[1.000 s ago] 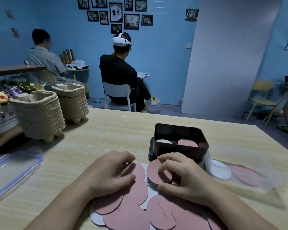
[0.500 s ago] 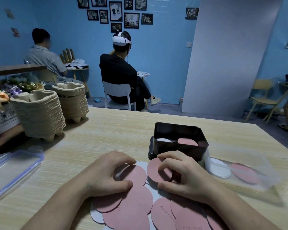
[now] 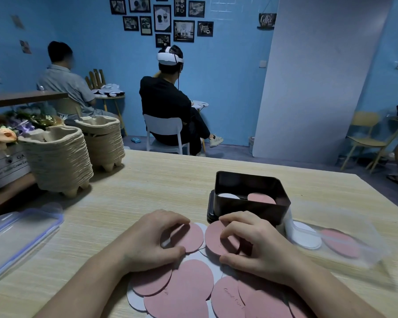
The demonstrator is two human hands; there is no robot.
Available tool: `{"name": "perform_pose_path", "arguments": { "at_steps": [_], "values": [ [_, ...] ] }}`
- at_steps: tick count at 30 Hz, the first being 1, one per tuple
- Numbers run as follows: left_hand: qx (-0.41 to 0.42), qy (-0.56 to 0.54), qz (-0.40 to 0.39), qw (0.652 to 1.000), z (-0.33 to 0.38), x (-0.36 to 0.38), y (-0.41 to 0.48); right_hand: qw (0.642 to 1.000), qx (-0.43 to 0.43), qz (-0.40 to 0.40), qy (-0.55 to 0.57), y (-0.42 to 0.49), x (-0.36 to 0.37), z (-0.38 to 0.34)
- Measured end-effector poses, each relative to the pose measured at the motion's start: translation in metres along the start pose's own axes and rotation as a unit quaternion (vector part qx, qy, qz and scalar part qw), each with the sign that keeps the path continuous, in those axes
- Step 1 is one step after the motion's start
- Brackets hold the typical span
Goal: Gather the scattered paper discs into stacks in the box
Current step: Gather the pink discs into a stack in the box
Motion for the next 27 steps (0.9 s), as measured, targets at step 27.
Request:
{"name": "perform_pose_path", "arguments": {
  "at_steps": [27],
  "values": [
    [0.128,0.063,0.160,0.977,0.038,0.008,0.009,0.998,-0.051,0.036,0.009,0.008,0.007,-0.009]
  ]
}}
Point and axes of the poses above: each hand's wrist, its own y-axis towards the middle knuckle, its own x-axis out of the palm, z = x × y, the point moved 3 cm from there along y, towards the middle knuckle, and after that the axes turned 10 degrees about y, right-handed, at the moved point
